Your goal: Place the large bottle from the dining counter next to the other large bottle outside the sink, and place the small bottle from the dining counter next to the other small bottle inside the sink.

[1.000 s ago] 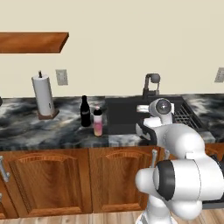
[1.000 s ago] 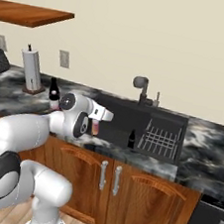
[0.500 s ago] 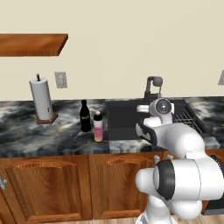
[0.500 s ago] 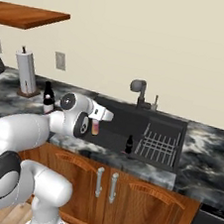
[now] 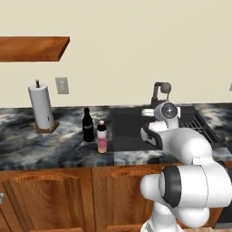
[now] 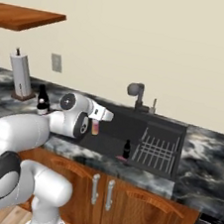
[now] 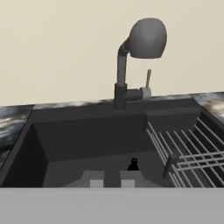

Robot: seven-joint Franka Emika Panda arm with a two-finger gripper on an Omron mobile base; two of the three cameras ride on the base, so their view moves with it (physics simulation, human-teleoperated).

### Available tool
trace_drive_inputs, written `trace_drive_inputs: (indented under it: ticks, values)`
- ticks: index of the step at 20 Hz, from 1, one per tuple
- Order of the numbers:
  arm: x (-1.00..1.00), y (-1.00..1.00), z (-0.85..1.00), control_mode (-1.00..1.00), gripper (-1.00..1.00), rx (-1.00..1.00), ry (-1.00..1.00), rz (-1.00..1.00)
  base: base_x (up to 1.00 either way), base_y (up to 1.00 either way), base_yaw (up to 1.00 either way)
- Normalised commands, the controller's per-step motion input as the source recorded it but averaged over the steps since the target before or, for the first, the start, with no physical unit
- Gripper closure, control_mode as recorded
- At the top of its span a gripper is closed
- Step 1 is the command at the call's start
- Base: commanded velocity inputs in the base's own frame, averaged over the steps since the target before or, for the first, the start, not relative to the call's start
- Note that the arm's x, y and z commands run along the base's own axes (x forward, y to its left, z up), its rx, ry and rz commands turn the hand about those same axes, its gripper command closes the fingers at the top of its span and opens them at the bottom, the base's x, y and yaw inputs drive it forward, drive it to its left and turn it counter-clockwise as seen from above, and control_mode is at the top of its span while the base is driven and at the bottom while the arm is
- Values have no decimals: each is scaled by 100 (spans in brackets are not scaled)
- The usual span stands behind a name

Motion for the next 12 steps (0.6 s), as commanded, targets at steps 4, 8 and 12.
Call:
trace_drive_inputs:
  ticks: [4, 8, 12]
  values:
    - [0, 0, 0, 100, 100, 0, 0, 0, 32, 9, 1]
    - [0, 0, 0, 100, 100, 0, 0, 0, 33, 11, 2]
    - [0, 0, 0, 100, 100, 0, 0, 0, 38, 9, 1]
